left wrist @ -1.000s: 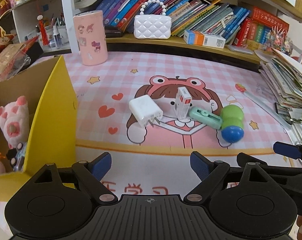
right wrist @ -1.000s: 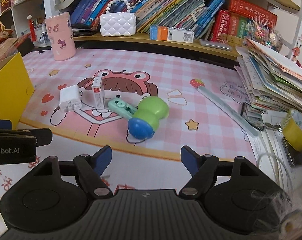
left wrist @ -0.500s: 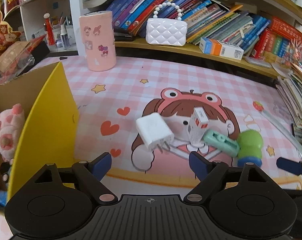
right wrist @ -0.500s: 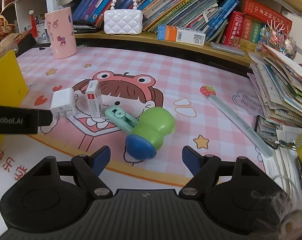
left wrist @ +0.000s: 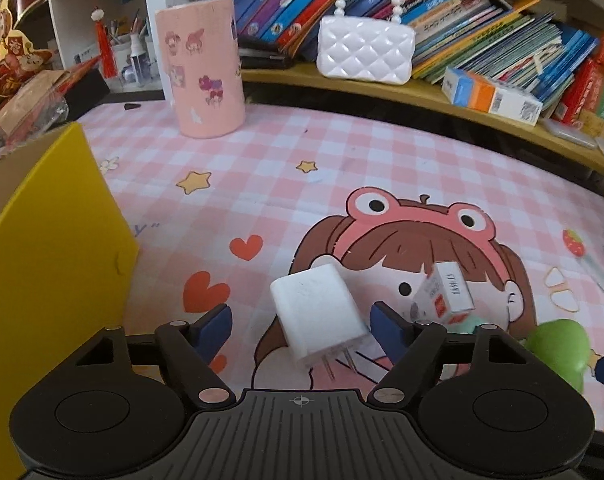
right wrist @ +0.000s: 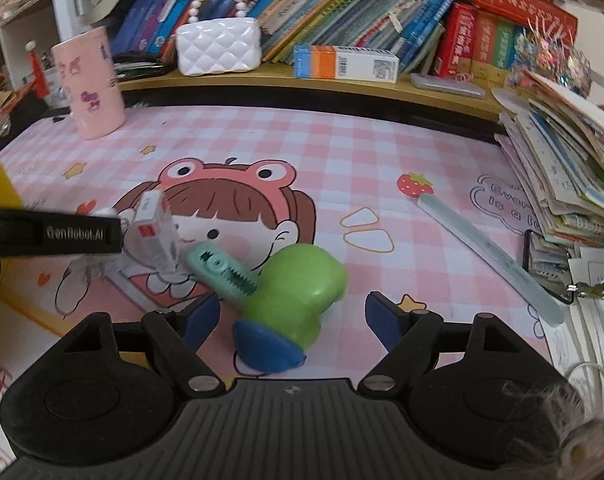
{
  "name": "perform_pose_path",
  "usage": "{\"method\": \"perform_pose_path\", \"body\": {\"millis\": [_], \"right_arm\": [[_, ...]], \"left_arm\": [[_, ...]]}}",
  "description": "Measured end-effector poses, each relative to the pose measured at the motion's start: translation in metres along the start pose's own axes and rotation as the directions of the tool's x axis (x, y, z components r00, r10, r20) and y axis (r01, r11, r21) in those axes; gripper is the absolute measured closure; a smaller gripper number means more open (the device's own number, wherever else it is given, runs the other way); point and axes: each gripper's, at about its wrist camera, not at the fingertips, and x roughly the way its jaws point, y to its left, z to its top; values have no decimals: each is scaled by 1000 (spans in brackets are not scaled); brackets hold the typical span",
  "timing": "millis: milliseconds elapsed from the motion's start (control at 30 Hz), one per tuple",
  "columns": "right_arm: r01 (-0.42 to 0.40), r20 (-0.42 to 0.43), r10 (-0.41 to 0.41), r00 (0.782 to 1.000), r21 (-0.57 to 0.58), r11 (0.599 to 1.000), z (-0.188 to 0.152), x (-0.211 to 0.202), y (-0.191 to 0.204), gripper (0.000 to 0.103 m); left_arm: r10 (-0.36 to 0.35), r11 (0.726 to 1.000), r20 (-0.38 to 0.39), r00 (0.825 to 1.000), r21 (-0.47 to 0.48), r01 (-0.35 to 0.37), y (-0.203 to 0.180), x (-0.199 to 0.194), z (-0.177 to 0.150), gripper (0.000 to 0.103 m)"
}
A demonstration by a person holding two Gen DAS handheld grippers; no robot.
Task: Organize objects
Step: 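Grasp the green-and-blue toy with the right tool while the left tool grasps the white charger, then carry the green toy and white charger toward the yellow box with both tools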
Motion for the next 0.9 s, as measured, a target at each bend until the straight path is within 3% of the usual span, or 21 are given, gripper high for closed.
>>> {"method": "perform_pose_path", "body": {"millis": [67,200,267,367,700,900], "right_arm": [[5,-13,-4,1000,33,999,3,5,-4,26],[0,-41,3,999,87,996,7,15,-10,32],[-11,-37,15,999,99,995,8,16,-11,40],[-31,-29,34,999,93,995,10,15,-10,57],[-36,-10,36,999,73,997,5,-18,-8,60],[-94,-39,95,995,36,995,-14,-54,12,60]], "left_arm": [[6,1000,-9,1000,1,-6,-1,5,1,28],[-9,1000,-43,999,7,9,-5,14,1,41],[-4,1000,-35,999,28,5,-10,13,1,51],[-16,1000,-48,999,25,18,-8,10,1,55],[-120,992,-8,993,-46,119,26,-61,-21,61],[-170,981,29,985,-88,172,54,-104,-41,62]]}}
